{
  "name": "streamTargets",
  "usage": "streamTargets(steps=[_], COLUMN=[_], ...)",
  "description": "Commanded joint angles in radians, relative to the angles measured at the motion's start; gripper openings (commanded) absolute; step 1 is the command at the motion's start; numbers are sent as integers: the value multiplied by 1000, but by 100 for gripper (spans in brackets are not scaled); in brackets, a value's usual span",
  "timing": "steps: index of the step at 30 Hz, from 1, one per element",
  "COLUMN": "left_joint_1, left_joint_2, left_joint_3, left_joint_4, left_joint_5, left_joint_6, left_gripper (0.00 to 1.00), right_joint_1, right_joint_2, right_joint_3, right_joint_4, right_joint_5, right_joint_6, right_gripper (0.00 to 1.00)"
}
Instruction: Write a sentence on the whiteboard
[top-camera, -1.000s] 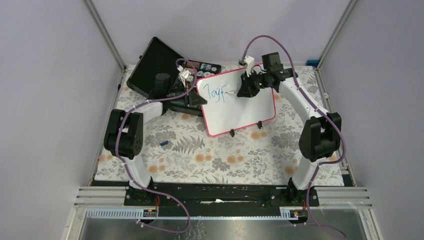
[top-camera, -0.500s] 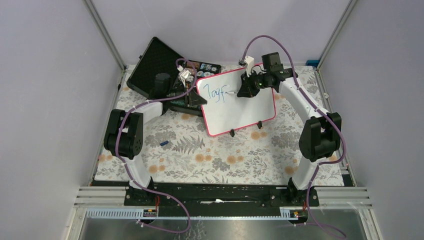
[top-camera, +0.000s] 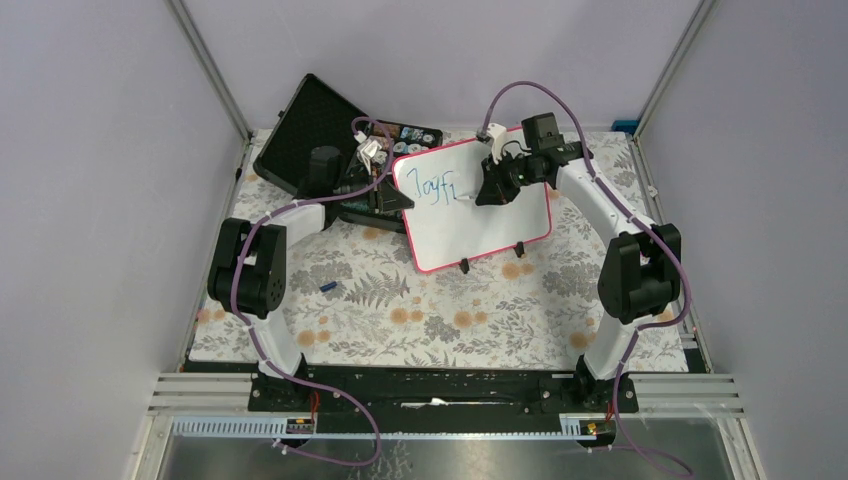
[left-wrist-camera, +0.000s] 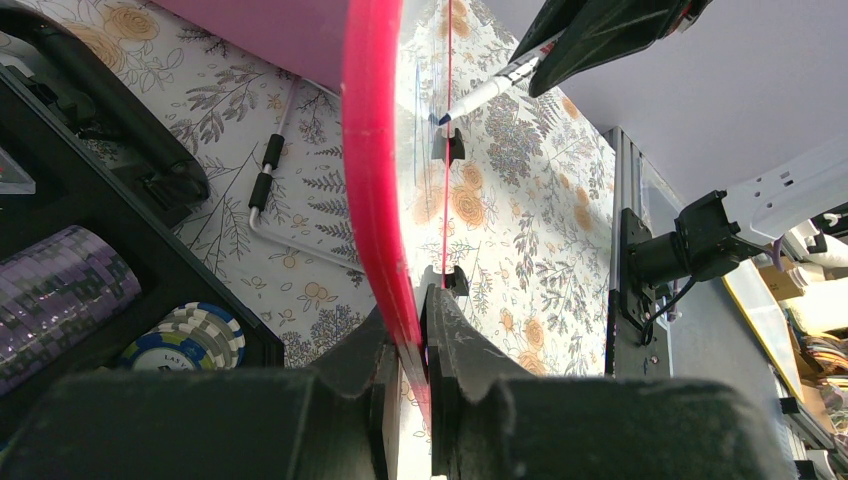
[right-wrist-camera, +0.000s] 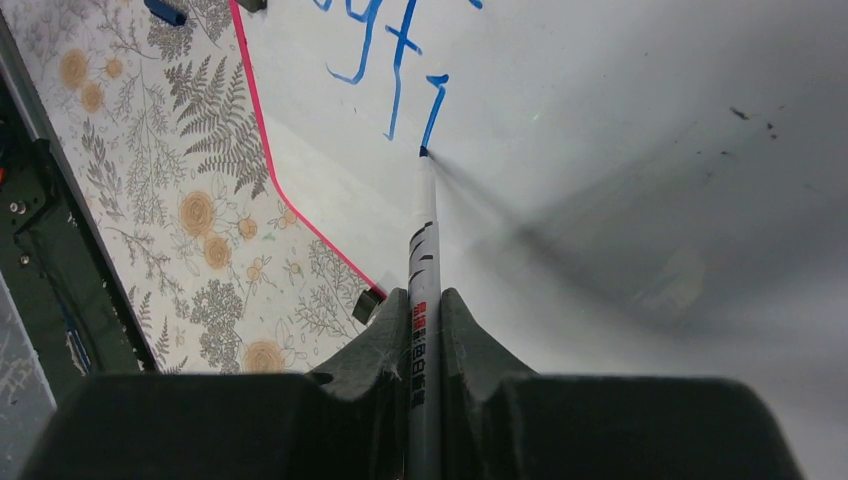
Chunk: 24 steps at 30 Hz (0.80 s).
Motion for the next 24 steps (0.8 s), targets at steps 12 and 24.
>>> streamTargets(steps=[12, 24], left_joint_1=[-3, -3], left_joint_2=[11, 4], left_joint_3=[17, 14], left_joint_4=[17, 17], left_joint_5=[-25, -21], left_joint_6=[93, 93], left_gripper=[0, 0], right_joint_1=[5, 6], right_joint_2=[-49, -42], right_joint_3=[73, 123], right_joint_4=[-9, -37], right_joint_5=[46, 2], right_joint_6=[-12, -1], right_gripper=[0, 0])
